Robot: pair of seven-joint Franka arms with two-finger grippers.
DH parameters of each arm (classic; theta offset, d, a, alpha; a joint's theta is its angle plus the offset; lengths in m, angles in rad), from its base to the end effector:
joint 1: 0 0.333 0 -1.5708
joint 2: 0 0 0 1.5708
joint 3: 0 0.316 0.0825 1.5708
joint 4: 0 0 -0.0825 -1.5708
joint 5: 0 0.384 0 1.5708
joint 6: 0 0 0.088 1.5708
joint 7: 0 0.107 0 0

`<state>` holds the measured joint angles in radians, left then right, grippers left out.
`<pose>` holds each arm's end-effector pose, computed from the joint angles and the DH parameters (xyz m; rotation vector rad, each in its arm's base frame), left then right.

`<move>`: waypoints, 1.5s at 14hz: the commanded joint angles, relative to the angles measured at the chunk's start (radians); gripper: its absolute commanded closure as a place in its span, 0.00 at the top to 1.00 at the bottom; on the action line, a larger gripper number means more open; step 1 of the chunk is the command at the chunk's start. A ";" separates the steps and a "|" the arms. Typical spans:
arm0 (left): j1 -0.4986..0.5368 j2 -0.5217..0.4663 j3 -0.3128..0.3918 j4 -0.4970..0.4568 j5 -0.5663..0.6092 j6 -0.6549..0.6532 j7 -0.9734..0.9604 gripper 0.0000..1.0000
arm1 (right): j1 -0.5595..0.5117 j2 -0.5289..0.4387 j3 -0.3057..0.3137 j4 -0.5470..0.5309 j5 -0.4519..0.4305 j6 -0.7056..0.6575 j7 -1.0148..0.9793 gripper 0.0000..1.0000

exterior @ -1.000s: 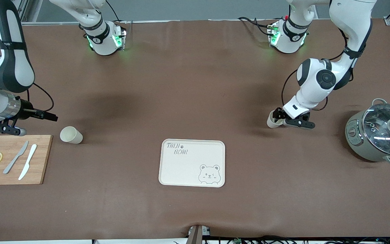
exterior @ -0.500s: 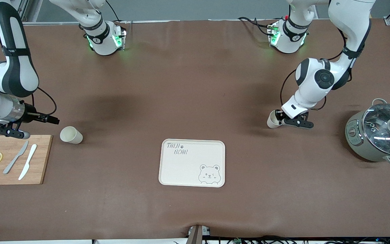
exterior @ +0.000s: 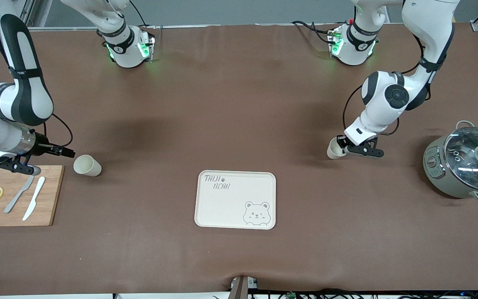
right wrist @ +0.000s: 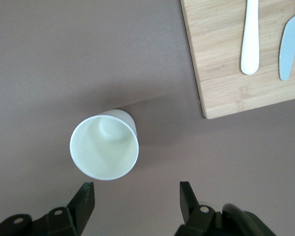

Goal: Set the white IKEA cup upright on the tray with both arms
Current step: 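Lift the cup with the left gripper while the right gripper grasps its cup, then carry the cup with the left gripper onto the bear tray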

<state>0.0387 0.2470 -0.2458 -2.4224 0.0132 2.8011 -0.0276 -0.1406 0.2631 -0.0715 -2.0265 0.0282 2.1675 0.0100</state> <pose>0.4959 -0.1077 0.2241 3.0529 -0.2760 0.2028 0.5670 -0.1200 0.3093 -3.0980 0.3705 0.1879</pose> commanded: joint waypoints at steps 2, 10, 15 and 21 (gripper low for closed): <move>-0.011 -0.005 -0.007 0.083 0.008 -0.061 -0.026 0.00 | -0.017 0.015 0.018 -0.001 0.012 0.034 0.010 0.78; -0.135 0.084 -0.004 0.468 0.013 -0.414 -0.162 0.00 | -0.017 0.057 0.018 -0.011 0.015 0.083 0.011 0.72; -0.200 0.204 0.000 0.715 0.075 -0.549 -0.259 0.00 | -0.011 0.096 0.018 -0.037 0.047 0.178 0.010 0.62; -0.309 0.366 0.011 0.940 0.102 -0.591 -0.377 0.00 | -0.011 0.119 0.019 -0.049 0.050 0.218 0.011 0.41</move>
<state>-0.2311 0.5384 -0.2468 -1.5845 0.0889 2.2417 -0.3606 -0.1405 0.3907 -0.0661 -2.0627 0.0621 2.3713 0.0123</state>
